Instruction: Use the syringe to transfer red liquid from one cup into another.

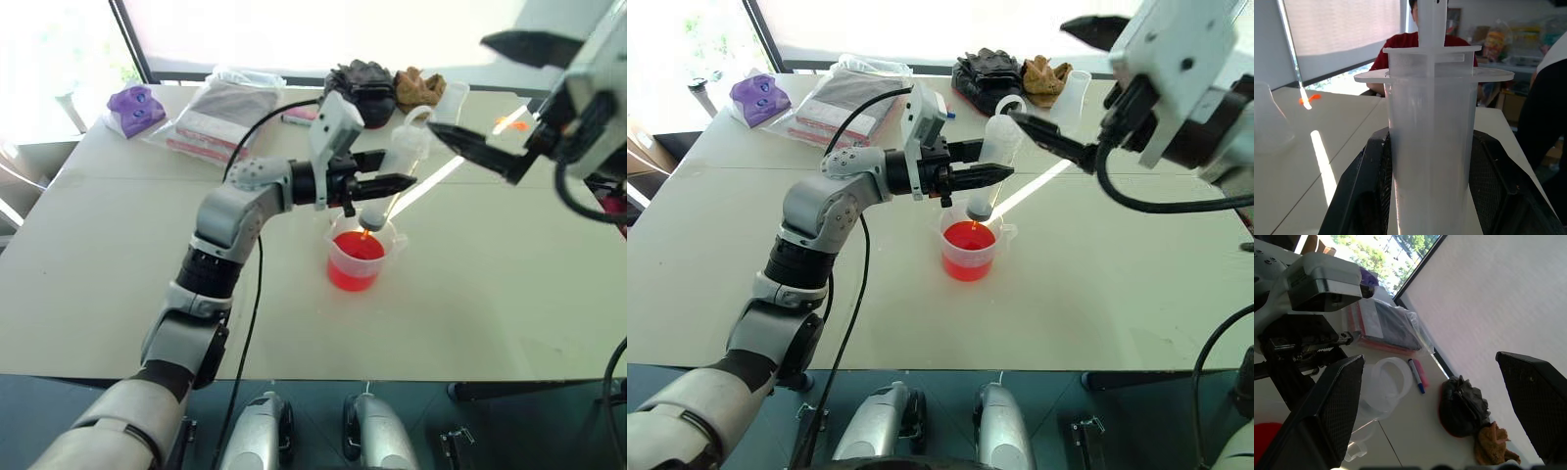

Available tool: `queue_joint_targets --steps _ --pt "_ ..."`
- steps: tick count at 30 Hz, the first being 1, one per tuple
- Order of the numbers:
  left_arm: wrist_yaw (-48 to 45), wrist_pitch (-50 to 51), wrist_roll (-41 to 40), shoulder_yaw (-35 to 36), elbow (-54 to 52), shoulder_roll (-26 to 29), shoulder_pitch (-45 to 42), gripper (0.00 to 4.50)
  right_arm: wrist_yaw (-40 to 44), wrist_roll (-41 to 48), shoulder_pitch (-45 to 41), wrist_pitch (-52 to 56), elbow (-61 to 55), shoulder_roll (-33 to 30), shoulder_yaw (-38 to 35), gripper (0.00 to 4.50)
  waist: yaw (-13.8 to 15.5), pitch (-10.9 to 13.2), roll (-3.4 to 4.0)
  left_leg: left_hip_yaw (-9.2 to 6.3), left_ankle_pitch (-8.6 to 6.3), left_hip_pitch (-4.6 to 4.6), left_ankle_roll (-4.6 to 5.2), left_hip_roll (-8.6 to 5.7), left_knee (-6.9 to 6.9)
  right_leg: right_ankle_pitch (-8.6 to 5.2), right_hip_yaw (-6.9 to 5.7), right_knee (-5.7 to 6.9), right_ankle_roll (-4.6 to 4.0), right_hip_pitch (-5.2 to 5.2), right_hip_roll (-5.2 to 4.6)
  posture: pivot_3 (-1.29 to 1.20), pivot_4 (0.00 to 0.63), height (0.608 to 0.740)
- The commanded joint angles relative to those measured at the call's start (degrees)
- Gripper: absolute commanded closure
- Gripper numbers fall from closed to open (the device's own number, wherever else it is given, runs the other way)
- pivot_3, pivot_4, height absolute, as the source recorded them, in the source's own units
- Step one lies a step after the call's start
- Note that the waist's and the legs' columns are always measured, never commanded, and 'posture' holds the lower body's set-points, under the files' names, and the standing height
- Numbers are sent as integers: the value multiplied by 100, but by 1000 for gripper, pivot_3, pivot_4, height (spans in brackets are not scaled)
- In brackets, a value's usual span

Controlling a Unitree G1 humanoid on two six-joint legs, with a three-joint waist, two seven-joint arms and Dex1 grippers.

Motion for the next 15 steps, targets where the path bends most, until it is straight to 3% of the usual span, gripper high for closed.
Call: queue_joint_targets --steps 1,15 --pt "27 48 -107 23 -361 15 47 2879 13 -356 -48 -334 109 120 64 0 0 0 0 0 5 1 -9 0 0 0 0 1 0 0 1 0 150 740" --pt "102 -76 154 -273 -634 115 449 2879 166 -1240 -176 -957 617 593 555 0 -2 0 0 0 6 2 -10 0 0 0 -1 0 0 2 6 0 150 740"
